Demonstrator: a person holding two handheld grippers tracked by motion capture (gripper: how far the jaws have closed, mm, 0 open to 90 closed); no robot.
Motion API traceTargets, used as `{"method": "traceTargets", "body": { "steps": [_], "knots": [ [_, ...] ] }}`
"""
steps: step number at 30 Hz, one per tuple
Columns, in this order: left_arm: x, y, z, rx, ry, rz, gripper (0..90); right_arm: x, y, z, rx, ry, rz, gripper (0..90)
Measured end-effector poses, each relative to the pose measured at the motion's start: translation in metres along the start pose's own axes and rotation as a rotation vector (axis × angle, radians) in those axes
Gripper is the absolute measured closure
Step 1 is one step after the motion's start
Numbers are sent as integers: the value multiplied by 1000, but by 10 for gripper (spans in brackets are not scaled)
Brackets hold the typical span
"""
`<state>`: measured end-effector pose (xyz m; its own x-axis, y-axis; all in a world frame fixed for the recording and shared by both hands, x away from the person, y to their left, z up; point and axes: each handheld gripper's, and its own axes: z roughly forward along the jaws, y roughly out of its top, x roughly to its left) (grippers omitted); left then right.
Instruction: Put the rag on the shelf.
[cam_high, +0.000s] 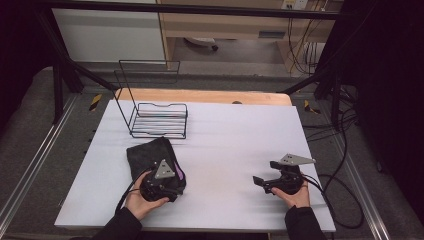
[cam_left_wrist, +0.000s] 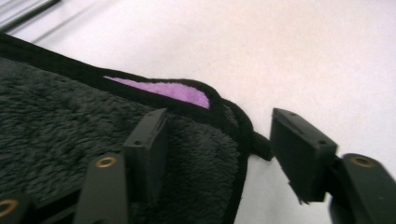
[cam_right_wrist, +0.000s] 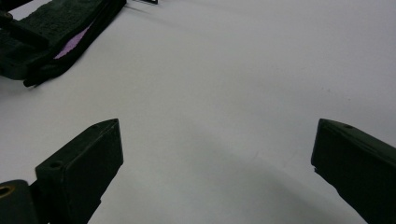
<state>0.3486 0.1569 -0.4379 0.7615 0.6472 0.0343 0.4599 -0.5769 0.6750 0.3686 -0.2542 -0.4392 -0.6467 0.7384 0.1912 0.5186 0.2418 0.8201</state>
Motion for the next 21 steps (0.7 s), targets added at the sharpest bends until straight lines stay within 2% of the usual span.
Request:
{"method": "traceTargets", "body": {
  "steps": [6,11,16,18,21],
  "knots": [
    [1,-5,5,-31,19,-14,452,0,0,1,8,1,-2,28],
    [-6,-2,9,-7,85,-4,494,1,-1,3,17,0,-7,29],
    [-3,0,9,5,89,-18,583,1,-1,4,23,-1,-8,28],
    [-1,1,8,13,84,-23,594,1,-1,4,23,-1,-10,28],
    [3,2,7,16,65,-40,657,2,-1,5,25,1,-3,29]
  ]
}}
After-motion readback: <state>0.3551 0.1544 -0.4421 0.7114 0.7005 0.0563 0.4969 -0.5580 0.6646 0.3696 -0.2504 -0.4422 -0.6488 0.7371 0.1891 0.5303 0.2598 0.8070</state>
